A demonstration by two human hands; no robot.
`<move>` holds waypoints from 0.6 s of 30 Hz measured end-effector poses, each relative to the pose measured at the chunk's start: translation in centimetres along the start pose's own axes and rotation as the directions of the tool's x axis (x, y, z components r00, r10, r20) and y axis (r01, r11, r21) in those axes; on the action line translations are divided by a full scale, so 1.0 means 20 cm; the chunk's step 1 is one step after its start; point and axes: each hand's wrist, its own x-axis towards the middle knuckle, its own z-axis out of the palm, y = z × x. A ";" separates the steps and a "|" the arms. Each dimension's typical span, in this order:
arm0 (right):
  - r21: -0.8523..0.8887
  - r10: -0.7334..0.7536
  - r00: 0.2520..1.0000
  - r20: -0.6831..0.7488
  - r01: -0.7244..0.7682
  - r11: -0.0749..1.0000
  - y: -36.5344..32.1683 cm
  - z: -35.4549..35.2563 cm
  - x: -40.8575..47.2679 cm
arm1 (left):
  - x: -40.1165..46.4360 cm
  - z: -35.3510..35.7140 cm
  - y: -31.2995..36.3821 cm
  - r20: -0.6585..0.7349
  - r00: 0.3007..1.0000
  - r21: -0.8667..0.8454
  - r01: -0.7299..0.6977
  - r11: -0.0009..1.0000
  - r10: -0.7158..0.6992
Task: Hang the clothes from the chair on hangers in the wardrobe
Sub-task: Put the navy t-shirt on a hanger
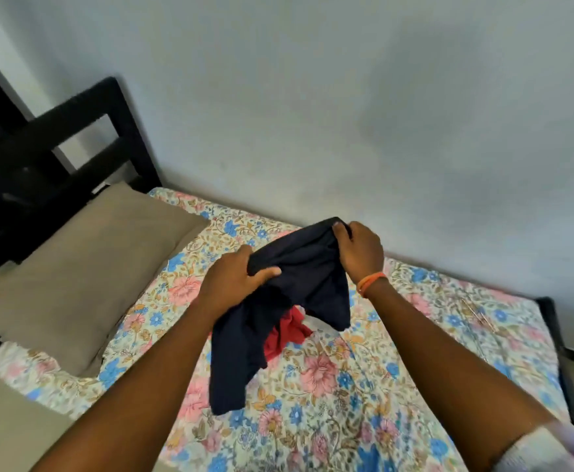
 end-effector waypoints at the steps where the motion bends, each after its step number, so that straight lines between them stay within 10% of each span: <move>1: 0.017 0.026 1.000 -0.015 -0.026 1.000 0.01 -0.09 0.00 | -0.01 -0.04 0.07 0.083 0.996 0.030 -0.046 0.999 0.043; 5: 0.140 0.326 0.945 0.034 -0.327 0.935 0.01 -0.31 0.03 | -0.02 -0.03 0.15 0.236 0.964 0.305 -0.194 0.932 0.123; 9: 0.272 0.431 0.874 0.223 -0.481 0.834 0.05 -0.45 -0.01 | -0.03 -0.06 0.29 -0.092 0.992 0.355 -0.052 0.933 0.090; 13: 0.626 0.472 0.747 0.468 -0.657 0.419 -0.02 -0.51 -0.01 | 0.09 -0.13 0.43 -0.288 0.957 0.349 0.148 0.926 -0.044; 16: 0.740 0.464 0.687 0.558 -0.666 0.097 -0.11 -0.61 0.01 | 0.05 -0.03 0.57 0.139 0.987 -0.232 -0.047 0.972 0.081; 18: 0.768 0.468 0.693 0.548 -0.638 0.047 -0.20 -0.66 0.01 | -0.06 0.09 0.60 0.569 0.797 -0.401 0.050 0.915 0.205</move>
